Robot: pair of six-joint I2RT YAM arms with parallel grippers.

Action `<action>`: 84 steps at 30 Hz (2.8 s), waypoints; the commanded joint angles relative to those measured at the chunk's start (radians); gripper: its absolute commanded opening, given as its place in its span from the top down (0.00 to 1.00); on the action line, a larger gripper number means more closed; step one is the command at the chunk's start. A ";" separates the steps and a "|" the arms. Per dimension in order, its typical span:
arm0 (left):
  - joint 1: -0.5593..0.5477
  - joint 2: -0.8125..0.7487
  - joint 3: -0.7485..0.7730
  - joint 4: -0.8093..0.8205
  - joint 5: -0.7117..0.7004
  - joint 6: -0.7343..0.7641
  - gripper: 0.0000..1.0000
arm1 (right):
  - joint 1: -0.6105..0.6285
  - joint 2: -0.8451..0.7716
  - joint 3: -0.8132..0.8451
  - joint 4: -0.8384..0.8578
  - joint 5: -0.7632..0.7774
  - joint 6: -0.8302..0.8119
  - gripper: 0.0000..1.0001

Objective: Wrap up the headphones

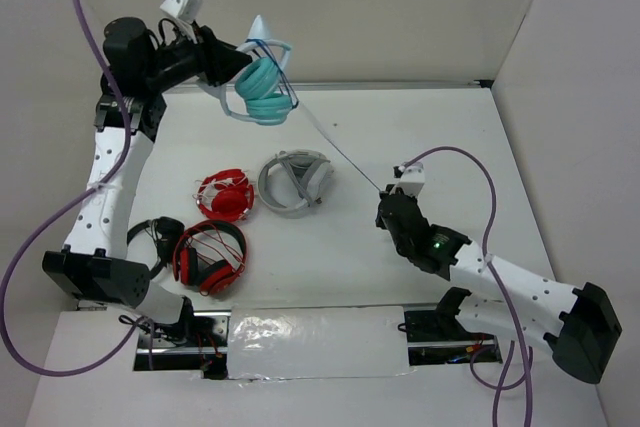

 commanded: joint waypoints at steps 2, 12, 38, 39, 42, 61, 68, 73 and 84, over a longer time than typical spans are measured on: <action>0.091 -0.070 0.009 0.158 0.140 -0.134 1.00 | 0.007 0.022 0.041 -0.106 0.162 0.029 1.00; 0.177 -0.030 0.019 0.118 0.021 -0.327 1.00 | 0.062 -0.007 0.035 -0.017 -0.021 -0.040 1.00; -0.079 -0.110 -0.218 0.207 -0.360 0.004 1.00 | 0.173 -0.104 0.205 -0.031 -0.144 -0.235 1.00; -0.096 -0.112 -0.227 0.204 -0.348 0.047 1.00 | 0.171 -0.087 0.222 -0.045 -0.121 -0.273 1.00; -0.168 -0.098 -0.236 0.202 -0.422 0.126 1.00 | 0.173 -0.044 0.305 -0.074 0.013 -0.333 1.00; -0.260 0.131 -0.100 0.090 -0.518 0.212 1.00 | 0.182 -0.219 0.434 -0.063 -0.010 -0.548 1.00; -0.416 0.109 -0.165 0.103 -0.362 0.344 1.00 | 0.182 -0.006 0.515 0.059 0.004 -0.795 1.00; -0.498 0.072 -0.221 0.072 -0.220 0.383 1.00 | 0.167 0.111 0.520 0.171 -0.038 -1.036 1.00; -0.612 0.149 -0.247 0.009 -0.249 0.486 1.00 | 0.072 0.111 0.484 0.250 -0.013 -1.180 1.00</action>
